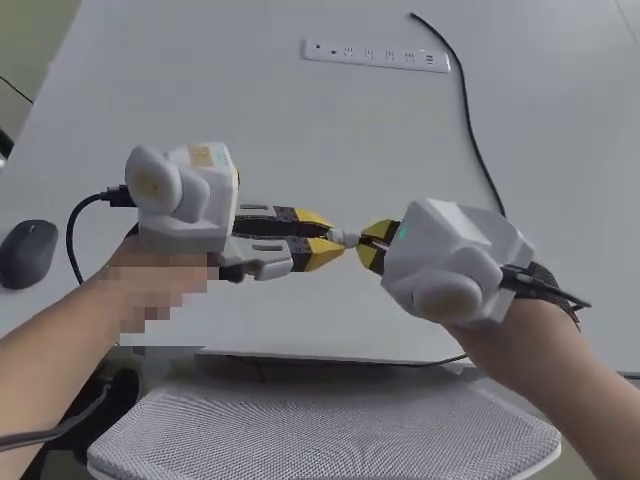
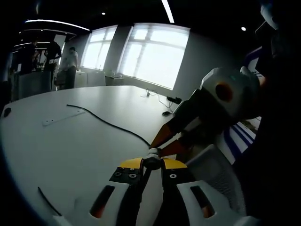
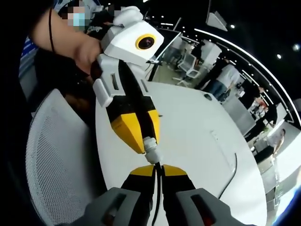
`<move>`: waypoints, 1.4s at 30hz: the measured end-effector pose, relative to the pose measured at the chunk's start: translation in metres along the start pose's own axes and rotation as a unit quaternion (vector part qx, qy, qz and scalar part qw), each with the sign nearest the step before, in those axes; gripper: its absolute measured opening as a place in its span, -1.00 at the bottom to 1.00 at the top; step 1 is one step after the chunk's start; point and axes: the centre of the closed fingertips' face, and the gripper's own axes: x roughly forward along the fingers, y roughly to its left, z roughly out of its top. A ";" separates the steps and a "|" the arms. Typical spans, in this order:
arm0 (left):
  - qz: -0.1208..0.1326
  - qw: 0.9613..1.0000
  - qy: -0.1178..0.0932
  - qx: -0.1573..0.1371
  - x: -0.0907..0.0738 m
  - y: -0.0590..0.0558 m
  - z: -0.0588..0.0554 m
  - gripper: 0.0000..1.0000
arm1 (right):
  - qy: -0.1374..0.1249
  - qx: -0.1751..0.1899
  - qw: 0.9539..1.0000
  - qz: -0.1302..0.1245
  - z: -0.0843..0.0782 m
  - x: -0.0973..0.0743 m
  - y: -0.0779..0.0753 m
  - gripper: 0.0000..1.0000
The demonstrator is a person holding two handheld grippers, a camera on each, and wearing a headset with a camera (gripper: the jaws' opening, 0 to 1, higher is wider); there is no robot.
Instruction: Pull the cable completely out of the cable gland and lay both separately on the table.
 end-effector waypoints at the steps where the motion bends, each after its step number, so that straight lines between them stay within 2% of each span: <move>1: 0.000 1.000 0.001 0.000 0.000 0.000 0.000 -0.70 | -0.002 0.006 1.000 0.000 0.000 0.000 0.000 -1.00; 7: 0.002 1.000 0.001 0.001 0.000 0.003 0.002 -0.70 | -0.003 0.043 0.999 -0.003 -0.008 0.001 -0.006 -1.00; 12: 0.005 1.000 0.001 0.002 -0.001 0.004 0.002 -0.70 | 0.005 0.083 0.996 -0.011 -0.021 0.002 -0.013 -1.00; 15: 0.005 1.000 -0.001 0.000 -0.003 0.005 0.002 -0.70 | 0.018 0.113 0.993 -0.019 -0.036 0.002 -0.019 -1.00; 18: 0.005 1.000 0.001 0.001 -0.003 0.004 0.001 -0.70 | 0.030 0.156 0.987 -0.021 -0.053 0.003 -0.022 -1.00; 20: 0.005 1.000 0.001 0.002 -0.004 0.004 0.001 -0.70 | 0.040 0.187 0.981 -0.024 -0.067 0.004 -0.025 -1.00; 23: 0.004 1.000 0.000 0.002 -0.003 0.003 0.001 -0.70 | 0.045 0.243 0.969 -0.021 -0.082 0.006 -0.026 -1.00; 24: 0.004 1.000 0.001 0.002 -0.002 0.002 0.001 -0.70 | 0.054 0.274 0.960 -0.020 -0.090 0.006 -0.026 -1.00; 25: 0.003 1.000 0.001 0.003 -0.002 0.002 0.001 -0.70 | 0.056 0.293 0.954 -0.020 -0.094 0.007 -0.026 -1.00; 26: 0.003 1.000 0.001 0.003 -0.002 0.002 0.001 -0.70 | 0.060 0.316 0.947 -0.020 -0.099 0.008 -0.026 -1.00; 27: 0.002 1.000 0.001 0.003 -0.001 0.002 0.001 -0.70 | 0.063 0.326 0.943 -0.019 -0.103 0.009 -0.026 -1.00; 28: 0.002 1.000 0.001 0.003 0.000 0.002 0.001 -0.70 | 0.066 0.347 0.936 -0.017 -0.106 0.009 -0.025 -1.00; 29: 0.001 1.000 0.002 0.003 0.000 0.001 0.001 -0.70 | 0.068 0.358 0.931 -0.016 -0.108 0.010 -0.024 -1.00; 30: 0.001 1.000 0.002 0.004 0.001 0.001 0.000 -0.70 | 0.073 0.363 0.929 -0.019 -0.113 0.011 -0.025 -1.00; 31: 0.000 1.000 0.002 0.003 0.001 0.001 0.000 -0.70 | 0.075 0.362 0.929 -0.023 -0.115 0.013 -0.026 -1.00; 33: 0.000 1.000 0.003 0.004 0.002 0.002 0.000 -0.70 | 0.083 0.371 0.925 -0.023 -0.119 0.015 -0.024 -1.00; 34: 0.000 1.000 0.004 0.005 0.003 0.002 -0.001 -0.70 | 0.091 0.384 0.919 -0.027 -0.124 0.016 -0.024 -1.00; 35: 0.000 1.000 0.004 0.005 0.003 0.002 -0.001 -0.70 | 0.095 0.404 0.910 -0.025 -0.124 0.015 -0.021 -1.00; 37: -0.001 1.000 0.007 0.005 0.004 0.002 -0.001 -0.70 | 0.096 0.415 0.904 -0.023 -0.123 0.015 -0.020 -1.00; 42: -0.001 1.000 0.003 0.005 0.004 0.003 0.001 -0.70 | 0.093 0.407 0.909 -0.025 -0.118 0.012 -0.019 -1.00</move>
